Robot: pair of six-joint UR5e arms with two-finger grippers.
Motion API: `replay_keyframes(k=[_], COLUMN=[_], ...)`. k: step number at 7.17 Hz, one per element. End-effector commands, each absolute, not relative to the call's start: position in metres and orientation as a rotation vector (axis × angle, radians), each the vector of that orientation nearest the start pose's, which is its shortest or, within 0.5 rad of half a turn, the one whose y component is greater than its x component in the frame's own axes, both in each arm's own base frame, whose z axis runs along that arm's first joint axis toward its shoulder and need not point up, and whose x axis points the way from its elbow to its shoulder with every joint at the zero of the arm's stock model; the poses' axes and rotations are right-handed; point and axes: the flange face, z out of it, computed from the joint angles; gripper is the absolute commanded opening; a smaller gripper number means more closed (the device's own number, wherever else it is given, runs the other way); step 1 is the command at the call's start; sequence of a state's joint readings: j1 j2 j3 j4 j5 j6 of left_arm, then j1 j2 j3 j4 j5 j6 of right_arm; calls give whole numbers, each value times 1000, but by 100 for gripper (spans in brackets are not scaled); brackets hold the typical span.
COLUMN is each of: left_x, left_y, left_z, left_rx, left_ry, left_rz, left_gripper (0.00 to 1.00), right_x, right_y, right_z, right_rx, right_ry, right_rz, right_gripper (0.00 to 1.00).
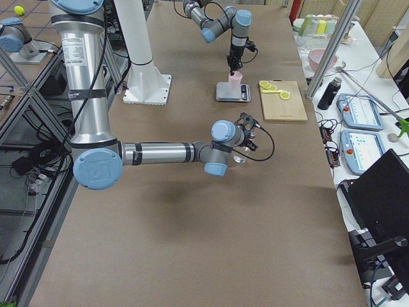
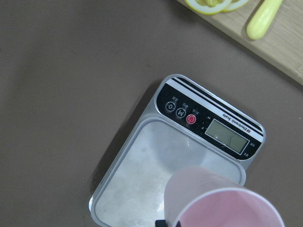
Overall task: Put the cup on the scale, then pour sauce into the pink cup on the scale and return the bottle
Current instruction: 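Release the cup on the scale with left gripper while right lifts the bottle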
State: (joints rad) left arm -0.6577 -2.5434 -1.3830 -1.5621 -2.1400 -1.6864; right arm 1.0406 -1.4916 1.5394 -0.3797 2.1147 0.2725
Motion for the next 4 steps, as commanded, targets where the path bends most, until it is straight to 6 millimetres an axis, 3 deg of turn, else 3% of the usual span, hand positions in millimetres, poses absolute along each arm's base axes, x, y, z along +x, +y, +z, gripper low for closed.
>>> replay_keyframes(k=[1,3,4], left_x=[560,567,567], left_y=[-520,-516,-516], left_z=[115,117,117], left_rx=[-319,-290,-288], left_ry=[881,894,897], left_rz=[-492,-499,-495], left_gripper=[0,0,10], right_x=[-232,-261,-275], right_y=[-494,-478,-471], right_z=[439,407,405], right_rx=[911,885,867], right_ry=[-800,-736,-721], right_rz=[-620,-664,-683], right_gripper=[44,44,44])
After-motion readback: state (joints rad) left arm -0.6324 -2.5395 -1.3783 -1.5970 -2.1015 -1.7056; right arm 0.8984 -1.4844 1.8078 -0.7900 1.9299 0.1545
